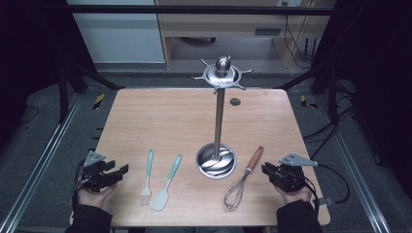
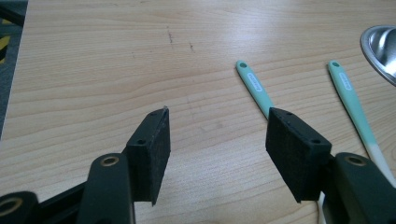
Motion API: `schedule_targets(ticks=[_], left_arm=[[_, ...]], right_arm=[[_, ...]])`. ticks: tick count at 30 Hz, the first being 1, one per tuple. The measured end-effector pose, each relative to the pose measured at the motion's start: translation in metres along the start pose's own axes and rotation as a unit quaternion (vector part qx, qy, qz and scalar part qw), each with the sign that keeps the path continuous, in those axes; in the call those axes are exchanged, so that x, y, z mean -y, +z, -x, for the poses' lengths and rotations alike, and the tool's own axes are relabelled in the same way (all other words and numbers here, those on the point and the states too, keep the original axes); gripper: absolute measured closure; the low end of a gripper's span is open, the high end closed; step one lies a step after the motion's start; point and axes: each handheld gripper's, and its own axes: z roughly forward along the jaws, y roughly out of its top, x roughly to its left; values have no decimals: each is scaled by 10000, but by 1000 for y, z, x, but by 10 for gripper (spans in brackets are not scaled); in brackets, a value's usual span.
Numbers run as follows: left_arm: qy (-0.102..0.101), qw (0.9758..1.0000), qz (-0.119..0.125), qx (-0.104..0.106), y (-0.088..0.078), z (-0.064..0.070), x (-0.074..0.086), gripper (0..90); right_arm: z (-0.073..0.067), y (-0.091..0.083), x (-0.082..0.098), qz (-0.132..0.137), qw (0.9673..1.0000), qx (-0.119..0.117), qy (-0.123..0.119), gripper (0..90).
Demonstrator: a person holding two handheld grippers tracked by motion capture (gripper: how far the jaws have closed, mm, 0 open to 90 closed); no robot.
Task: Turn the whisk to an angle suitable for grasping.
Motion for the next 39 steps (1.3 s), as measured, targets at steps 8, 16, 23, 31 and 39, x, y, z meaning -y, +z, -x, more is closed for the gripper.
schedule_targets(ticks=[8, 16, 23, 31, 39], left_arm=[[111, 9999, -74, -12, 2, 5, -1, 406], [220, 9996, -164, -23, 6, 9, -1, 406], [273, 9994, -194, -48, 7, 10, -1, 406], [372, 9989, -289, -76, 9, 12, -2, 406], [400, 9986, -325, -79, 10, 12, -1, 406]], right_arm=[[-12, 6, -6, -21, 9995, -273, -135, 900], [-23, 24, -12, -160, 9989, -394, -203, 900], [-38, 49, -14, -565, 9963, -534, -375, 900], [-40, 63, -8, -964, 9932, -555, -356, 900], [-40, 70, -4, -1239, 9899, -487, -483, 900]])
